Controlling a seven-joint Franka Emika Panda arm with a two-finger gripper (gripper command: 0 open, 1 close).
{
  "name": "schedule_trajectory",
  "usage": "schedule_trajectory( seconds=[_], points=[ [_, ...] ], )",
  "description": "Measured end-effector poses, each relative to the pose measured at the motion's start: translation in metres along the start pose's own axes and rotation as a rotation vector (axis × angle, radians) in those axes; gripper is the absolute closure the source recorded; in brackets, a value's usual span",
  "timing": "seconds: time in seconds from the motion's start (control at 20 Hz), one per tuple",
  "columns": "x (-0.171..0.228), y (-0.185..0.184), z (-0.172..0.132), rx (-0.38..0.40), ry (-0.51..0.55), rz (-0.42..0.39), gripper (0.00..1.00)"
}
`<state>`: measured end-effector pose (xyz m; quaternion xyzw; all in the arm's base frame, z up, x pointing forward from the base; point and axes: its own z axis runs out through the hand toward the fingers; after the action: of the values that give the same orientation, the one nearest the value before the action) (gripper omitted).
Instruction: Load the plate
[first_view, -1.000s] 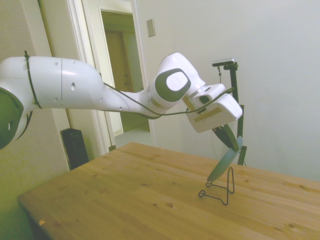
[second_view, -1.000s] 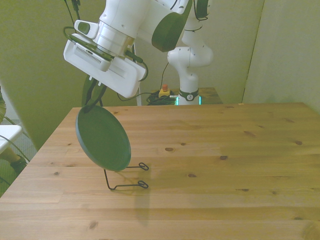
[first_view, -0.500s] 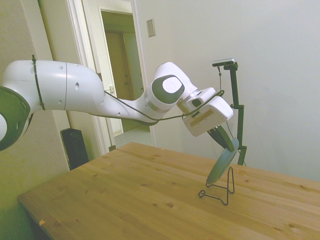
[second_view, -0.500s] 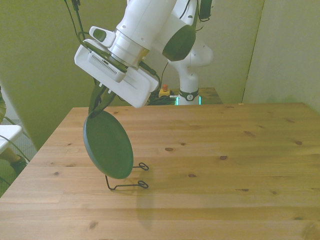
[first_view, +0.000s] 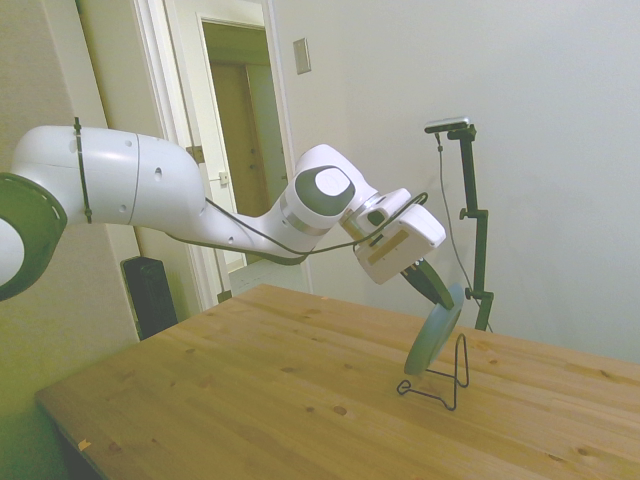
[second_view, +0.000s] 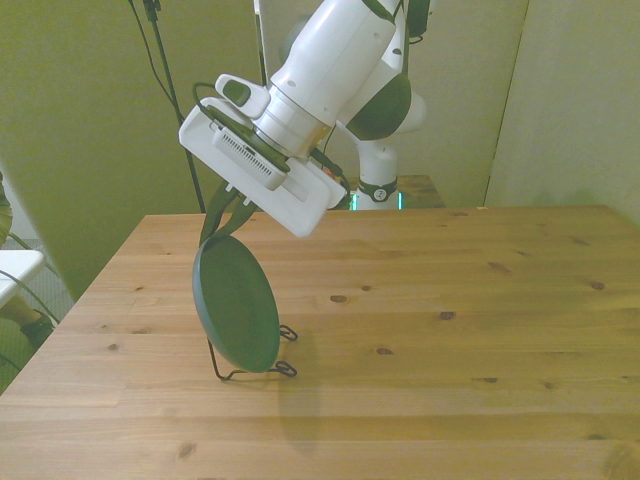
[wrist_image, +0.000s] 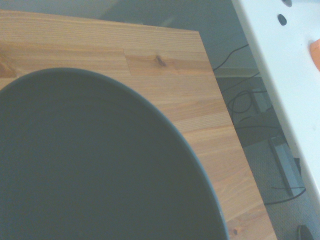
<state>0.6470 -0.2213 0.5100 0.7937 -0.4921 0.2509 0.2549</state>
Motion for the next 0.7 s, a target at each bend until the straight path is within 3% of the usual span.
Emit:
schedule_trajectory(
  seconds=[0.7],
  points=[
    [-0.014,-0.003,0.008,-0.021,0.020,-0.007,1.00]
  ],
)
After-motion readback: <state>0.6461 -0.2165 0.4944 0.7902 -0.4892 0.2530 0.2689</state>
